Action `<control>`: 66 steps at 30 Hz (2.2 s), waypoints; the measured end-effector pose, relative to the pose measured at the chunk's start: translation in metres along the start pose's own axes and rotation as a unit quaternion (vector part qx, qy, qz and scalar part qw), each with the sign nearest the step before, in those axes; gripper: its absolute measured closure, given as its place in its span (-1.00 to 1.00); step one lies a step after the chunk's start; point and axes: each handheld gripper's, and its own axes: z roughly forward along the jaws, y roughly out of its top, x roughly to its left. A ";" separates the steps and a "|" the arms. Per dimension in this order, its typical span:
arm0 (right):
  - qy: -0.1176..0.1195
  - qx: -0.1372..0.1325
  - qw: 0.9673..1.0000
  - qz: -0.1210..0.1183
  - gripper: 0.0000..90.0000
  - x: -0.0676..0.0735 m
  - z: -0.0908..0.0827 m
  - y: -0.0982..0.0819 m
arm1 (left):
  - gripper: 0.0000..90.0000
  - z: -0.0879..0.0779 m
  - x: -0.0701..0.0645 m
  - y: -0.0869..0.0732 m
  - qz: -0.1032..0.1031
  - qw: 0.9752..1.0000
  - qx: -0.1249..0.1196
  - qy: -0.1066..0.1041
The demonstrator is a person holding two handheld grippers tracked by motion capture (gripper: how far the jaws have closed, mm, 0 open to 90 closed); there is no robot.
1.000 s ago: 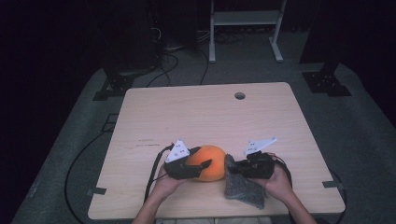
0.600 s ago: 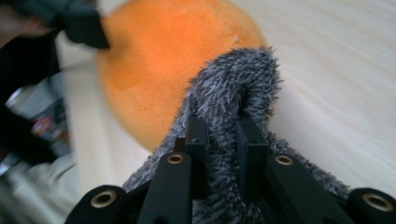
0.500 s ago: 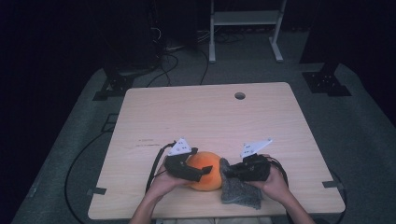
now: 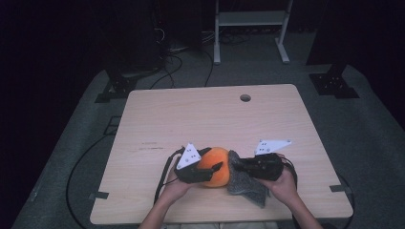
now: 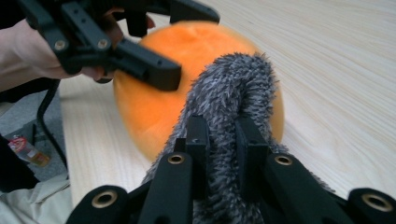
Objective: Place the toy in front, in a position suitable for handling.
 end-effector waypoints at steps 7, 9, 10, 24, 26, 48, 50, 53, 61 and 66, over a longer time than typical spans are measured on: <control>0.010 0.040 0.999 0.012 0.72 -0.008 0.016 -0.010 | -0.33 -0.015 0.011 -0.013 -0.007 0.999 0.030 -0.033; 0.011 0.065 0.998 0.022 0.73 -0.011 0.020 -0.015 | -0.33 -0.020 0.014 -0.019 -0.018 0.998 0.028 -0.047; 0.013 0.071 0.997 0.026 0.73 -0.012 0.020 -0.017 | -0.33 -0.022 0.015 -0.021 -0.017 0.998 0.028 -0.049; 0.024 0.090 0.995 0.029 0.72 -0.009 0.023 -0.018 | -0.34 -0.027 0.020 -0.023 -0.017 0.998 0.034 -0.059; 0.004 0.107 0.994 0.015 0.72 -0.008 0.022 -0.019 | -0.35 -0.028 0.022 -0.024 -0.025 0.997 0.031 -0.059; 0.034 0.018 0.999 0.002 0.72 0.007 0.006 0.002 | -0.38 -0.023 0.015 -0.020 -0.011 0.998 0.036 -0.055; 0.043 -0.002 0.999 0.001 0.72 0.009 0.005 0.005 | -0.38 -0.021 0.011 -0.018 0.005 0.998 0.038 -0.055; 0.040 -0.005 0.999 -0.009 0.73 0.013 0.008 0.005 | -0.36 -0.020 0.006 -0.016 0.031 0.997 0.042 -0.059; 0.034 0.034 0.999 -0.013 0.73 0.013 0.016 0.000 | -0.64 -0.028 0.015 -0.008 -0.005 0.996 0.042 -0.074; 0.027 0.061 0.998 -0.016 0.73 0.008 0.016 -0.006 | -0.54 -0.029 0.020 -0.018 -0.016 0.995 0.060 -0.075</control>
